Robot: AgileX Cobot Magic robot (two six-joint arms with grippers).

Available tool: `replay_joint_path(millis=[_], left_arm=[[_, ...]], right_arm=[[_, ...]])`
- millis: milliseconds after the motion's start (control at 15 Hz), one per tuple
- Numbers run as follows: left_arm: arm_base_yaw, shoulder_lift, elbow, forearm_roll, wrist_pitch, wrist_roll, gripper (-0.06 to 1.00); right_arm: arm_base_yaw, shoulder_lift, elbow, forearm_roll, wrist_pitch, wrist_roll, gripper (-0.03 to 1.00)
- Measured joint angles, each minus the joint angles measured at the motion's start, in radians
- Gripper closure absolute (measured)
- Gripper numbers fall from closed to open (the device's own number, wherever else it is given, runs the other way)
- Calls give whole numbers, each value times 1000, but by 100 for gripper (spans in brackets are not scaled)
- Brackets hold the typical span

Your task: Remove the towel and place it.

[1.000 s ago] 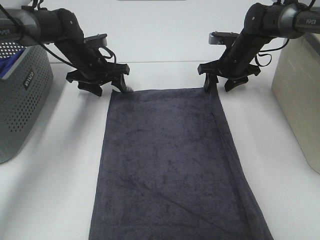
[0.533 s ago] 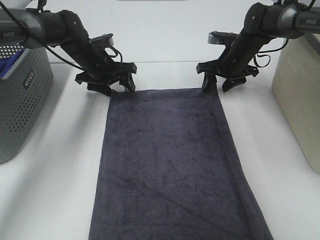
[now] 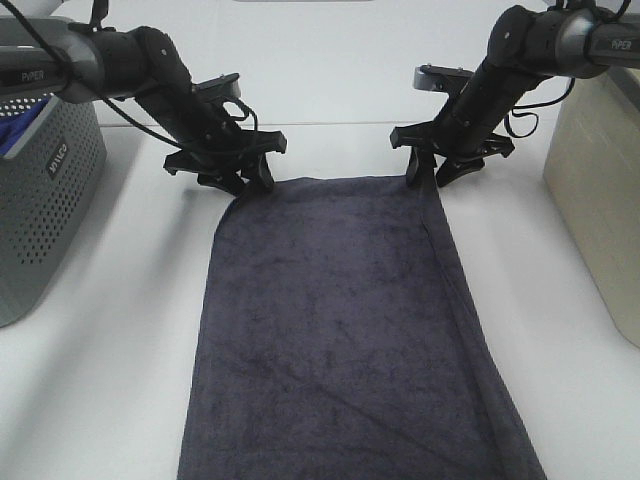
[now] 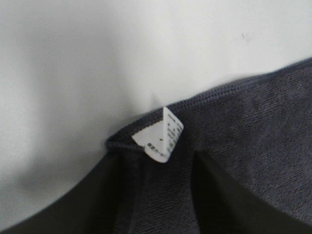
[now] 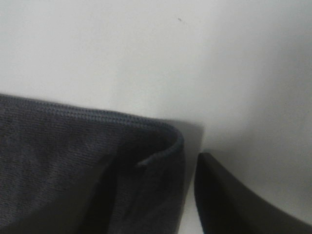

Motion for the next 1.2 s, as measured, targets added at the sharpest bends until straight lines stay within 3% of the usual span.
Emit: replay_joint_path(millis=[67,200,400,667,867,1200], left_arm=[[-5,6,0,0,0,1,75],[-5,7,0,1,0,20,93],[-8,7,0,23,0,30,94],[-15,5,-5,136,7,45,94],[-15,10,-53,229,32,46,94],[-15,40,-146,303,77,68,94]], right_arm=[[1,0,0,-23,1,0,61],[1,0,0,-50,5,0,76],[1,0,-4,-96,23,-1,94],[1,0,-56,-131,71,-73,95],[1,0,-88,-116,97,-233,95],[1,0,-134,-87,91,-424,95]])
